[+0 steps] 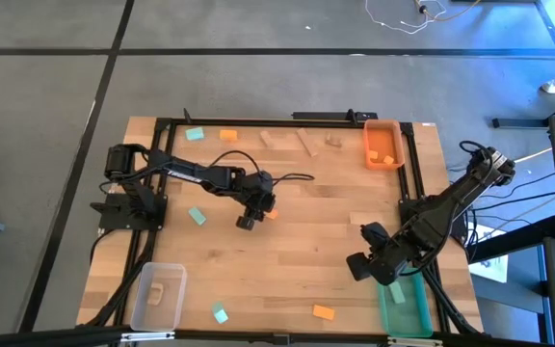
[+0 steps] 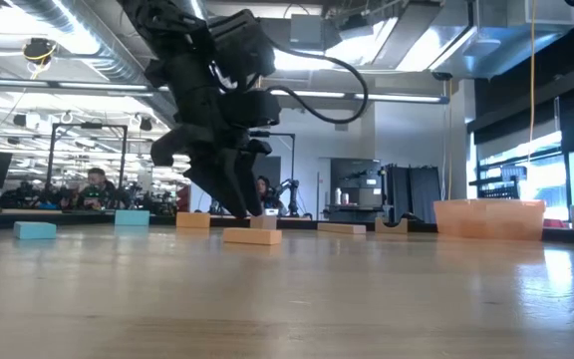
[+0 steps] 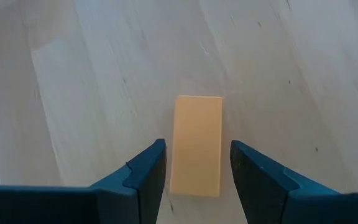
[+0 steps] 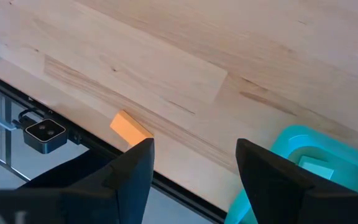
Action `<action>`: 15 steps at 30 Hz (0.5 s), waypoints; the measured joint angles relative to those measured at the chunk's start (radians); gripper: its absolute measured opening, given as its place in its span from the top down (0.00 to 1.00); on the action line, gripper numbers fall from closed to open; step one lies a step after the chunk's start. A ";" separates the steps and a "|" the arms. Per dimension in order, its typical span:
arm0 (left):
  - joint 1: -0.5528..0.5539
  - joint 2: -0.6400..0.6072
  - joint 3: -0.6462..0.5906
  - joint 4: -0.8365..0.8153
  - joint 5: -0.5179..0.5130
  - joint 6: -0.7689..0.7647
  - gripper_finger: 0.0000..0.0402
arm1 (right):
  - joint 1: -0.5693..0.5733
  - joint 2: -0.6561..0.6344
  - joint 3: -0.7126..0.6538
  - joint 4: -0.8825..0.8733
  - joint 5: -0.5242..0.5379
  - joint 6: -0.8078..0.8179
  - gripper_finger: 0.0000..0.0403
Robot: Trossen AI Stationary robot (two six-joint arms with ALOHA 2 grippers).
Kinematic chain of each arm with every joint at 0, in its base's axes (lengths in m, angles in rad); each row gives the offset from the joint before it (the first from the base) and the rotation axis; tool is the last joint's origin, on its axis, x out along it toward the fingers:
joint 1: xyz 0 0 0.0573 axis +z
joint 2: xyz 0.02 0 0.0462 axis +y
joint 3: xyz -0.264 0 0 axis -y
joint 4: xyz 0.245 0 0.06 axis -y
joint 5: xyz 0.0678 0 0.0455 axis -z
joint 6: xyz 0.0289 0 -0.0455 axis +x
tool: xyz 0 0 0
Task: Sort & place blocks by color
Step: Put the orange block into the orange bin
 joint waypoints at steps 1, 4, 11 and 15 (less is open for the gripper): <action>0.000 0.000 0.000 0.001 0.000 0.003 0.58 | 0.000 0.000 0.000 0.000 0.000 0.000 0.44; 0.000 0.002 0.000 0.002 0.000 0.019 0.58 | 0.000 0.000 0.000 0.000 0.000 0.001 0.44; 0.000 0.053 -0.001 0.013 -0.001 -0.002 0.58 | 0.000 0.000 0.000 0.000 0.000 0.002 0.44; 0.000 0.083 0.000 0.035 -0.002 -0.002 0.58 | 0.000 0.000 -0.001 0.002 -0.001 0.003 0.44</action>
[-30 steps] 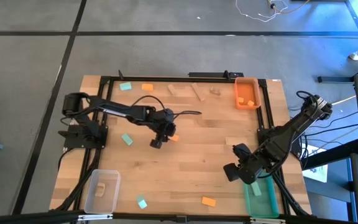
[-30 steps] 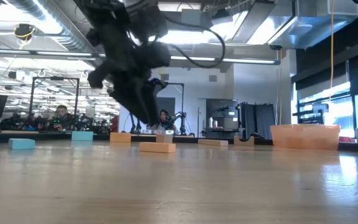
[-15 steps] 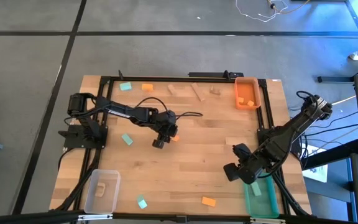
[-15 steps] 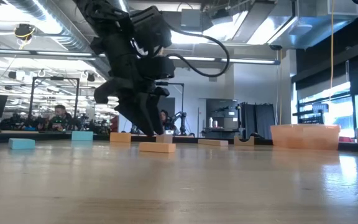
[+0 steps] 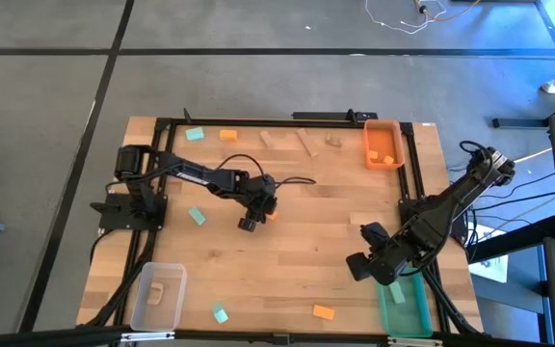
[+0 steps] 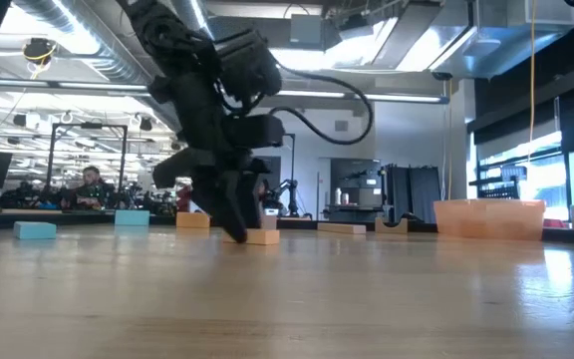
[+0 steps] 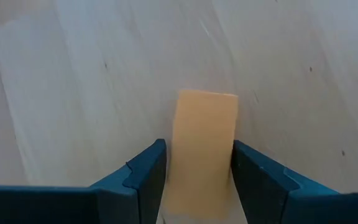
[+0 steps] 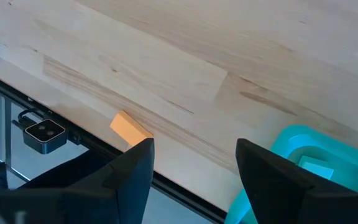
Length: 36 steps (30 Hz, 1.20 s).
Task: Sort & place blocks by color
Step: Put the orange block into the orange bin
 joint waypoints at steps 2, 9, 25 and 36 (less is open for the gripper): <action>0.000 0.011 0.002 0.002 0.002 0.001 0.58 | 0.000 0.000 0.000 0.002 0.000 0.000 0.44; -0.002 0.022 0.003 0.001 0.003 0.018 0.61 | 0.000 0.000 0.000 0.001 0.000 0.000 0.44; 0.113 -0.003 0.183 -0.205 0.348 -0.113 0.70 | -0.001 0.000 0.000 0.006 0.407 -0.605 0.44; 0.177 -0.003 0.528 -0.365 0.690 -0.169 0.70 | -0.122 0.070 0.000 0.074 0.683 -1.344 0.44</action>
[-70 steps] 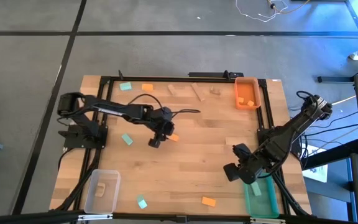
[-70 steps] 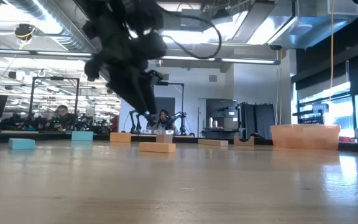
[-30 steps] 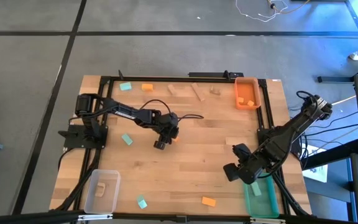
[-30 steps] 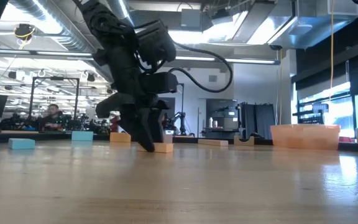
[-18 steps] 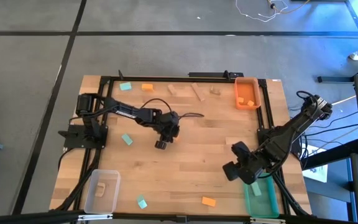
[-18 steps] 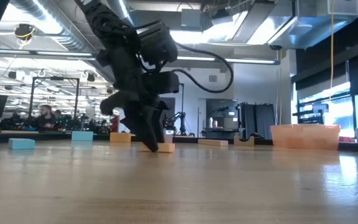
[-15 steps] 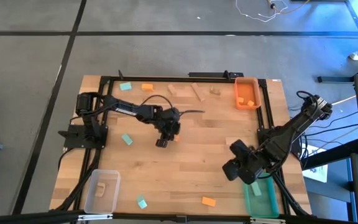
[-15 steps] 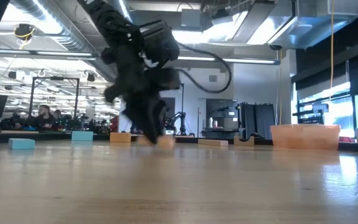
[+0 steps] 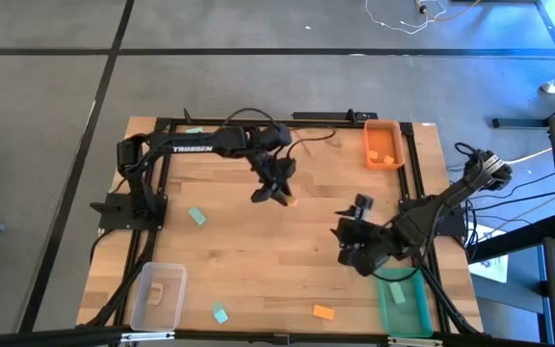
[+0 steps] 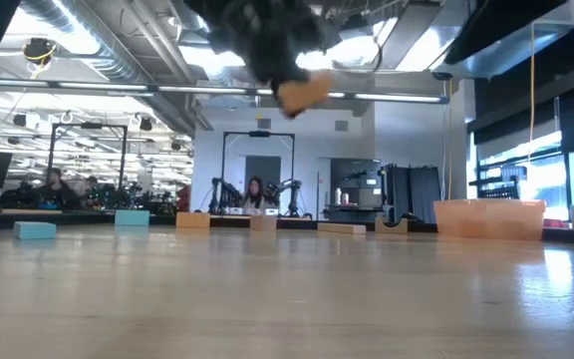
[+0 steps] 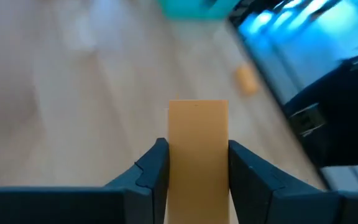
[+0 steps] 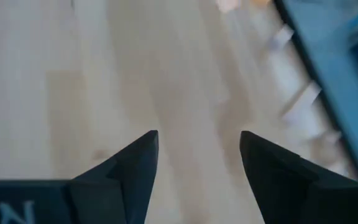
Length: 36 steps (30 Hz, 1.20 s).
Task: Sort & place blocks by color
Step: Put the orange block into the orange bin
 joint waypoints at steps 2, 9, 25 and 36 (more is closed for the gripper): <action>-0.004 -0.001 0.044 0.002 0.051 -0.026 0.70 | -0.031 0.020 0.000 0.050 0.037 -0.123 0.44; -0.024 -0.002 0.096 -0.048 0.082 -0.100 0.70 | -0.097 0.055 0.000 0.245 0.164 -0.467 0.44; -0.100 -0.002 0.077 -0.038 -0.009 -0.119 0.70 | -0.154 0.055 0.000 0.545 0.032 -0.784 0.44; -0.101 -0.002 0.077 -0.026 -0.011 -0.120 0.70 | -0.162 0.057 0.000 0.594 -0.055 -0.839 0.44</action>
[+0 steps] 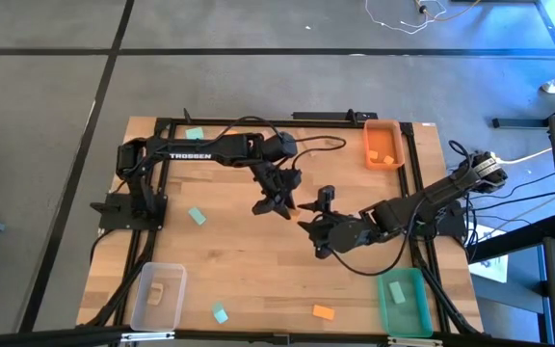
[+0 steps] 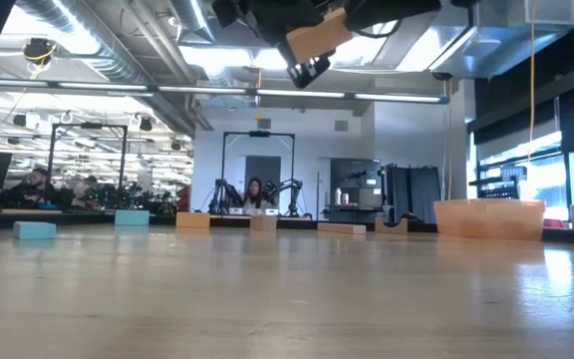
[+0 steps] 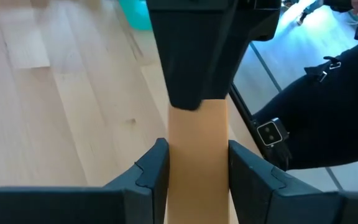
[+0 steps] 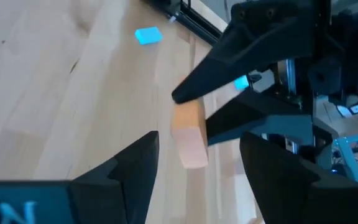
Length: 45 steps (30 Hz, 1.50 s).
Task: Sort & place blocks by color
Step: Put the orange block into the orange bin
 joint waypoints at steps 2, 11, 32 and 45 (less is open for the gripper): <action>0.000 0.000 0.000 0.023 0.001 -0.002 0.70 | 0.000 0.003 0.000 -0.001 -0.001 -0.001 0.44; -0.005 0.000 0.000 0.062 0.021 -0.029 0.70 | -0.031 0.009 0.000 0.006 -0.045 -0.002 0.46; -0.005 0.022 0.000 0.081 0.026 -0.032 0.70 | -0.086 0.010 0.000 0.027 -0.179 -0.056 0.58; -0.003 0.022 0.000 0.094 0.021 -0.036 0.70 | -0.090 0.010 0.000 0.027 -0.177 -0.074 0.59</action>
